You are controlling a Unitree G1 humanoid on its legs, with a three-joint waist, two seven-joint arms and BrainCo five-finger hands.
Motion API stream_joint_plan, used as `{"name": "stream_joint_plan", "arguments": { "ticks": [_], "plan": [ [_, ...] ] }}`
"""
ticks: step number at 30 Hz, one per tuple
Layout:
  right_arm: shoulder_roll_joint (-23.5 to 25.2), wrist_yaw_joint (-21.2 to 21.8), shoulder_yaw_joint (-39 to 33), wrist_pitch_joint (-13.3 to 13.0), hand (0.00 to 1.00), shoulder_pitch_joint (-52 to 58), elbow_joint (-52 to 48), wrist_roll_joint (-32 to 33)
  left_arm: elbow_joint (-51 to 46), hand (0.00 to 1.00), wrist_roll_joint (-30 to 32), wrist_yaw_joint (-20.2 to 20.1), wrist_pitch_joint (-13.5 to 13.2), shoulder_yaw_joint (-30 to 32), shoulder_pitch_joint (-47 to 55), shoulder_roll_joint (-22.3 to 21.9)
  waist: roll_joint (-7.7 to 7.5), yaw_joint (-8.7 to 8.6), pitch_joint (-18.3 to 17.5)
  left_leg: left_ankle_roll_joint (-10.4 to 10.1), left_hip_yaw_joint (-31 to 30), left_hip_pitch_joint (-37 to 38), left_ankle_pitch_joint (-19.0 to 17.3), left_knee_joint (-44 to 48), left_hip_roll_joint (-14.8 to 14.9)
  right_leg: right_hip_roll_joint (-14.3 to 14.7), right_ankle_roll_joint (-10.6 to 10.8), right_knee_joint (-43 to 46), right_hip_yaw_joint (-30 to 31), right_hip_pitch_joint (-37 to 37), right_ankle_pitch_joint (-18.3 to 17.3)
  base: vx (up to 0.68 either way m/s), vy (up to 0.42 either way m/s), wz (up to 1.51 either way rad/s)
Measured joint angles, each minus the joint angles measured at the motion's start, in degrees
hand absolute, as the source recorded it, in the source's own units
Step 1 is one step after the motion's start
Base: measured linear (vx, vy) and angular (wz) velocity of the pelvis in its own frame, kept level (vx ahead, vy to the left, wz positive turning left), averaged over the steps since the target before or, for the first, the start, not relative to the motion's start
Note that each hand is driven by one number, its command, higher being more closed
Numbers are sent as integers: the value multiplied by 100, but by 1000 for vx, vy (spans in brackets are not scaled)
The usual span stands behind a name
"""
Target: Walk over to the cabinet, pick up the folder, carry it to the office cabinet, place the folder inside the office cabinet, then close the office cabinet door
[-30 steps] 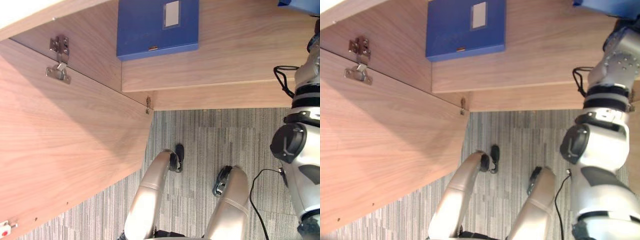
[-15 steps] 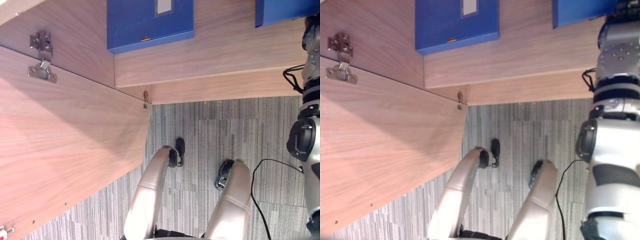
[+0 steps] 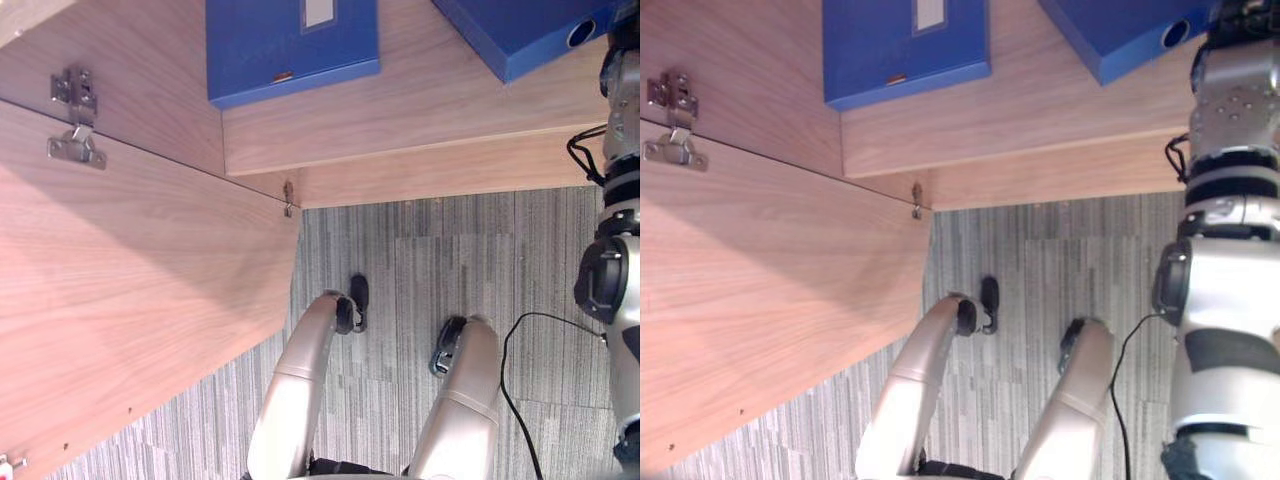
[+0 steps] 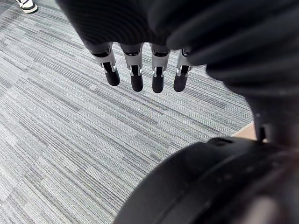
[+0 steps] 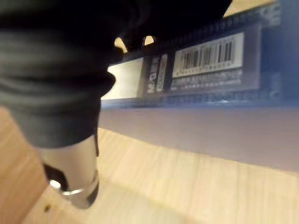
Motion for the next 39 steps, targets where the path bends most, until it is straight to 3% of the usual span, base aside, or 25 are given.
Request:
{"name": "stream_joint_plan", "arguments": {
  "ticks": [5, 11, 16, 25, 33, 39],
  "plan": [
    [4, 248, 581, 452, 0, 0, 227, -748, 7, 0, 26, -24, -11, 238, -1, -88, -48, -42, 33, -9, 74, 259, 93, -346, 90, 104, -73, -349, -9, 174, 165, 27, -53, -14],
    [-26, 671, 1148, 1138, 0, 7, 814, -2603, -41, 0, 72, -125, -98, 513, -1, -138, -63, -110, 28, 15, 139, 882, 358, -1185, 165, 256, -94, -1259, -142, 771, 561, 47, -22, -15],
    [-13, 1117, 1666, 1401, 0, 314, 973, -3514, -91, 0, 195, -231, -210, 673, -4, -115, -110, -148, 0, 14, 178, 1450, 625, -1913, 159, 326, -95, -1960, -262, 1302, 850, 42, 10, -7],
    [7, 1830, 2598, 1451, 0, 683, 1135, -5137, -85, 0, 225, -379, -352, 891, -5, 76, -270, -207, -144, -42, 213, 2134, 1202, -3186, 165, 501, -131, -3053, -415, 1844, 1378, 49, 6, -7],
    [117, 2399, 2822, 1247, 0, 1058, 548, -6614, -82, 0, 251, -507, -502, 895, -6, 172, -344, -223, -256, -80, 282, 2325, 1343, -3534, 265, 650, -151, -3421, -417, 1970, 1571, 67, 0, -9],
    [409, 2577, 2971, 1138, 0, 1337, 382, -7656, -76, 0, 297, -507, -543, 899, -9, 170, -349, -233, -268, -89, 300, 2489, 1356, -3620, 287, 681, -162, -3504, -432, 2120, 1591, 65, -13, -4]
  ]
}}
